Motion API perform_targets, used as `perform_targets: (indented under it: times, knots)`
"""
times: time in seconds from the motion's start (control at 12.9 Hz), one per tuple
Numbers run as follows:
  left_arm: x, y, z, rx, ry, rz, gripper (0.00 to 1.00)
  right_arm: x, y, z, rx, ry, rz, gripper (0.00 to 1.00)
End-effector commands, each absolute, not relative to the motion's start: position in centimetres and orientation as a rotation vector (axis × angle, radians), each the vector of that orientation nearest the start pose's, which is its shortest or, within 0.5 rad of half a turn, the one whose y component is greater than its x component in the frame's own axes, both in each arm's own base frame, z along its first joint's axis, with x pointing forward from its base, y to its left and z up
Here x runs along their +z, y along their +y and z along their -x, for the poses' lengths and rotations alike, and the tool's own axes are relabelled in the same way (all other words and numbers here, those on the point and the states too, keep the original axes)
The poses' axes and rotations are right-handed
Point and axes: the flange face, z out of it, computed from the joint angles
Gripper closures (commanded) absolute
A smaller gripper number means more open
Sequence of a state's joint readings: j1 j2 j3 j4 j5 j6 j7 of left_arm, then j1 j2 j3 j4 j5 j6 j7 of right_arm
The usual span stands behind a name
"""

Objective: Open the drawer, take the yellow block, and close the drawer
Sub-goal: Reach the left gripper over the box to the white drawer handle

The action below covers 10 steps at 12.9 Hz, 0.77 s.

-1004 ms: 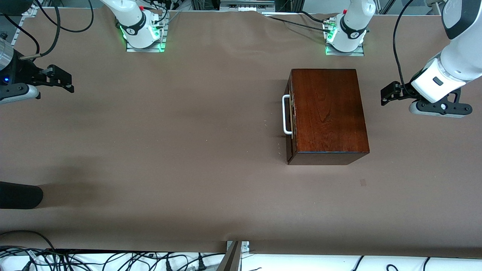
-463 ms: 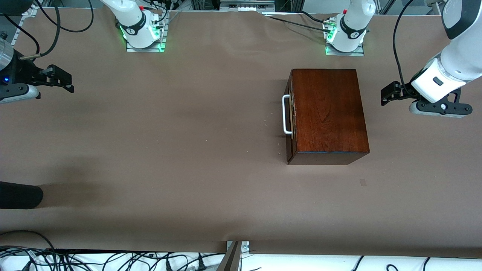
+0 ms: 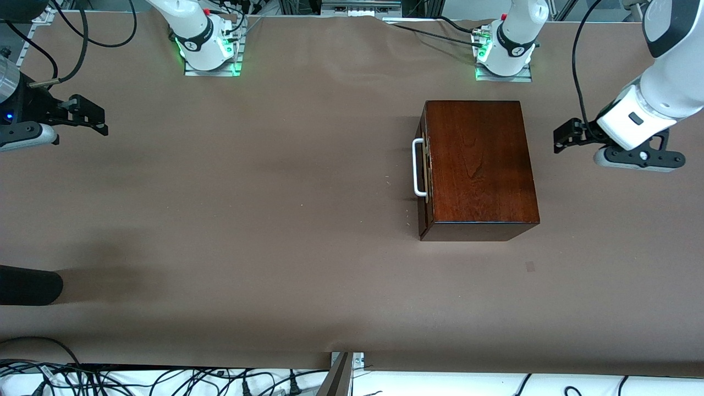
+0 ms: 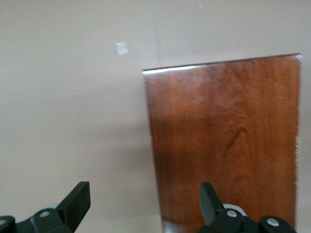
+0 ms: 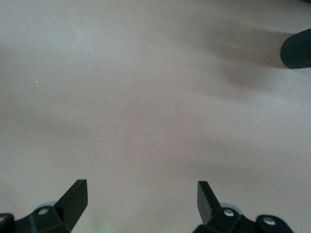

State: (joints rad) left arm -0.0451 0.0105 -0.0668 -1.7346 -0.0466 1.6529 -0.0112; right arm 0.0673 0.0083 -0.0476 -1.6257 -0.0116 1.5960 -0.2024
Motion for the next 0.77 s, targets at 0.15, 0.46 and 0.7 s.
perform_targets:
  times: [0.15, 0.46, 0.7]
  knots:
    - [54.2, -19.0, -55.9, 0.197, 0.185, 3.210, 0.00, 60.3, 1.0, -55.7, 0.063, -0.332, 3.123, 0.00]
    - [51.1, -30.5, -56.5, 0.243, 0.062, 3.192, 0.00, 60.3, 1.0, -55.7, 0.063, -0.332, 3.123, 0.00]
    - [47.1, -37.4, -55.1, 0.213, 0.025, 3.083, 0.00, 60.3, 1.0, -55.7, 0.063, -0.332, 3.123, 0.00]
